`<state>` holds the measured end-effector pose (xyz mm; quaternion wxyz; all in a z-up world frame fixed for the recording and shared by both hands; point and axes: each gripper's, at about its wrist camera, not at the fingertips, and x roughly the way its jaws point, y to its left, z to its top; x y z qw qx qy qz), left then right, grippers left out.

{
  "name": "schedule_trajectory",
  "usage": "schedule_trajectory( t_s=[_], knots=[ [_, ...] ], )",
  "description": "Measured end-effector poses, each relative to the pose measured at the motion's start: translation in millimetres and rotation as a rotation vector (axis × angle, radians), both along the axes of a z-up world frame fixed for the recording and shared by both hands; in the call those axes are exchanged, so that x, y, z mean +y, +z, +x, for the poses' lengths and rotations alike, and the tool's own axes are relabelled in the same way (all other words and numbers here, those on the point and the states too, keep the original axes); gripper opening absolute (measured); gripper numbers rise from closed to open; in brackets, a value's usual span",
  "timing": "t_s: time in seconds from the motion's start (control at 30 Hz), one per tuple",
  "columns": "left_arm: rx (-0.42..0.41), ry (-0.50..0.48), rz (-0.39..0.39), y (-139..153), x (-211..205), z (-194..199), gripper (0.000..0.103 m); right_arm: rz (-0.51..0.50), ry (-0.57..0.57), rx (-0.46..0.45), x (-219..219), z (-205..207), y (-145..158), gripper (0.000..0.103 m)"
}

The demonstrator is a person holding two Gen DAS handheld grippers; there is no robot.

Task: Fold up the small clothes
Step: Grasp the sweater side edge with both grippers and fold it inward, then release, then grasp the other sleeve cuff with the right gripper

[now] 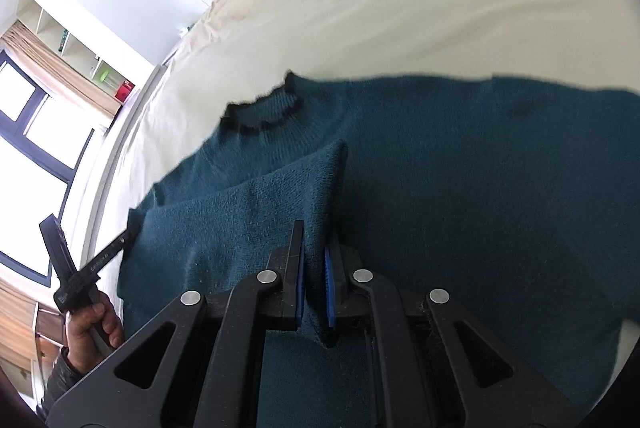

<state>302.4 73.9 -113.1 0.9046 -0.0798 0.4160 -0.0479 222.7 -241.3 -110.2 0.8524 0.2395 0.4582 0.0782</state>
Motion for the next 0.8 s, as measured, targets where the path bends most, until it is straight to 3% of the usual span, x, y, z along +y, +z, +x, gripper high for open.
schedule_trajectory(
  t_s=[0.17,0.27,0.4,0.47,0.53,0.57,0.6,0.63,0.67,0.73,0.77,0.8],
  knots=[
    [0.001,-0.006,0.034,-4,-5,2,0.010,-0.035,0.016,0.012,1,8,7,0.006],
    [0.003,-0.008,0.040,-7,-6,2,0.010,-0.035,-0.013,0.108,-9,20,-22,0.006],
    [0.002,-0.001,0.039,-2,-5,0,0.017,0.082,-0.055,0.097,-24,19,-38,0.005],
    [0.018,0.013,0.030,3,-1,-7,0.029,0.069,-0.047,0.088,-21,16,-35,0.010],
    [0.015,0.025,0.004,13,4,-23,0.056,0.127,-0.061,0.105,-25,11,-32,0.019],
    [0.004,0.027,0.000,18,5,-33,0.065,0.151,-0.067,0.108,-28,7,-30,0.026],
    [0.002,0.027,0.012,20,4,-43,0.076,0.170,-0.073,0.099,-28,0,-27,0.045],
    [0.012,0.015,0.024,18,1,-52,0.077,0.177,-0.082,0.076,-29,-7,-21,0.061],
    [0.040,-0.002,0.036,13,-2,-57,0.077,0.156,-0.081,0.038,-23,-21,-16,0.063],
    [0.076,-0.012,0.053,1,-6,-65,0.068,0.132,-0.058,0.047,-17,-23,-17,0.063],
    [0.064,-0.015,0.073,0,-8,-68,0.066,0.108,-0.037,0.067,-11,-23,-20,0.061],
    [0.060,-0.020,0.080,-1,-9,-69,0.057,0.070,-0.022,0.077,-5,-23,-21,0.055]
  ],
)
